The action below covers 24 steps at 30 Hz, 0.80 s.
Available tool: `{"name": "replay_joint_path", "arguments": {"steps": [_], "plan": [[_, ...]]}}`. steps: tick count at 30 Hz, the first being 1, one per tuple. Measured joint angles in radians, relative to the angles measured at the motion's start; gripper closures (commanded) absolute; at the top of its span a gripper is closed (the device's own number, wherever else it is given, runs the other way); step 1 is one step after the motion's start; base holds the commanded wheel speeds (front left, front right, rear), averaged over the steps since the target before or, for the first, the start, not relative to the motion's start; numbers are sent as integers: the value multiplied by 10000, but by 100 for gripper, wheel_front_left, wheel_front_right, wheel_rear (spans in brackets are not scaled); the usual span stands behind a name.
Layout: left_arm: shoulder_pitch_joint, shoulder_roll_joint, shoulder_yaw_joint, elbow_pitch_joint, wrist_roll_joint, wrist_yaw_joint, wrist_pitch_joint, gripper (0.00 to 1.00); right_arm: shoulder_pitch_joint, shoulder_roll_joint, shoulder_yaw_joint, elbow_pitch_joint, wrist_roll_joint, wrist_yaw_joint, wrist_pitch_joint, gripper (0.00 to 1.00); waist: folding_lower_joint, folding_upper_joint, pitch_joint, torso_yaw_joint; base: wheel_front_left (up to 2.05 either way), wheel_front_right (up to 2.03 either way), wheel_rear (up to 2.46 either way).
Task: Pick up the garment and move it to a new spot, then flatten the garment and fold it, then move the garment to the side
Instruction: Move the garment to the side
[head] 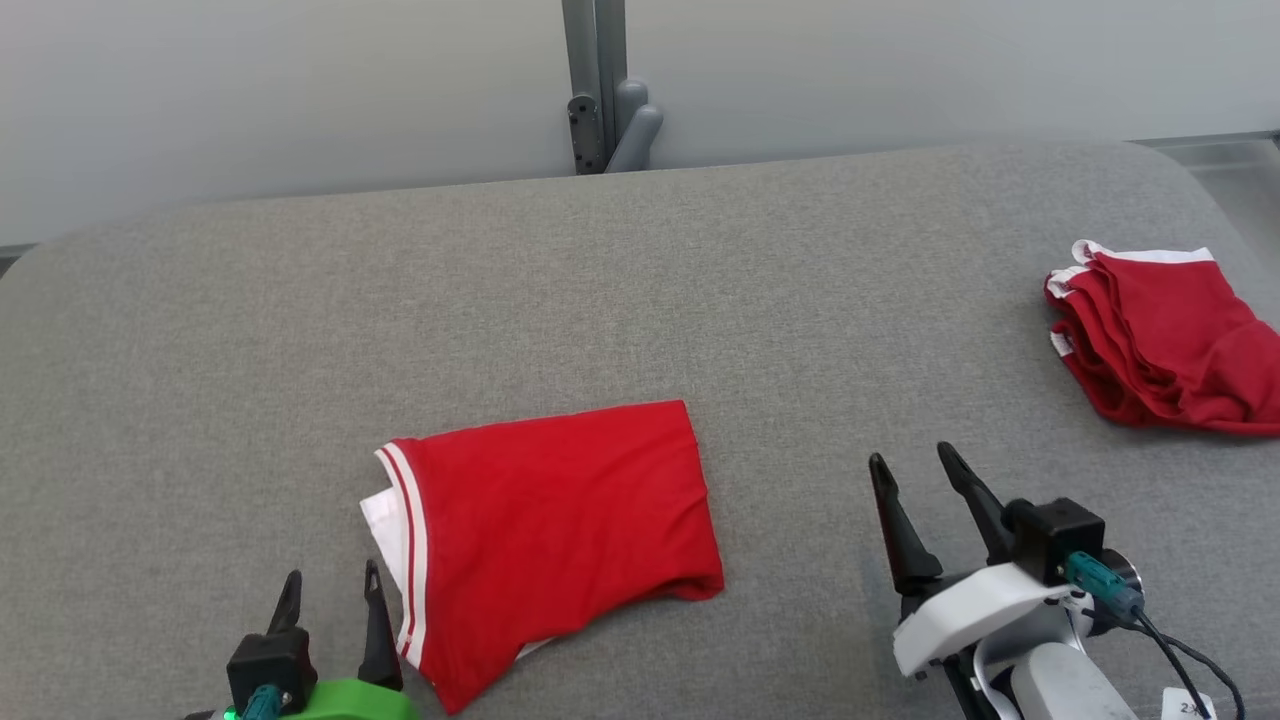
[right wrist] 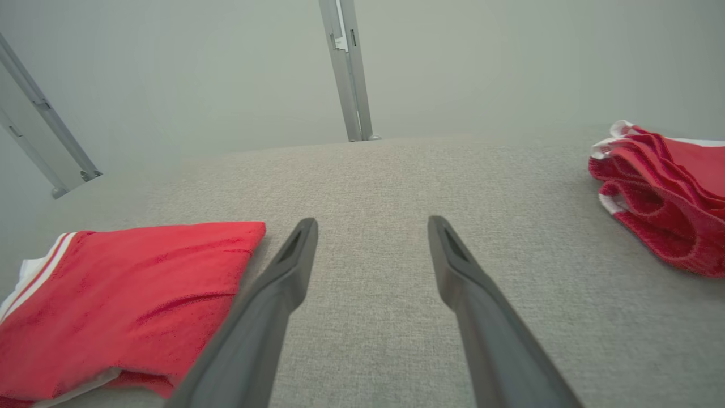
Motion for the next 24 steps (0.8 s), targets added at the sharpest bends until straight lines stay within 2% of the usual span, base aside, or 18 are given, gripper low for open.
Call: {"name": "replay_joint_path", "arguments": {"steps": [6,12,17,23,24], "plan": [[-666,-2,-830,-109,-146,13,0,0,-868,6,1164,631,708,-2,2,0,0,0,424,494,0,0,0],[-1005,8,-1565,-102,-353,165,0,0,-1881,-178,2278,1735,2167,2,2,0,0,0,976,1406,0,0,0],[-1011,13,-1685,-127,-433,318,0,0,-2382,-382,2638,3039,3266,0,2,0,0,0,1408,2236,0,0,0],[-1008,13,-1695,-190,-437,368,0,0,-2916,-470,3475,3591,4406,-6,-33,0,0,0,1852,2978,0,0,0],[-1011,13,-1676,-192,-437,376,0,0,-3023,-539,3630,3634,4546,-6,-44,53,0,0,1922,3051,0,0,0]]}}
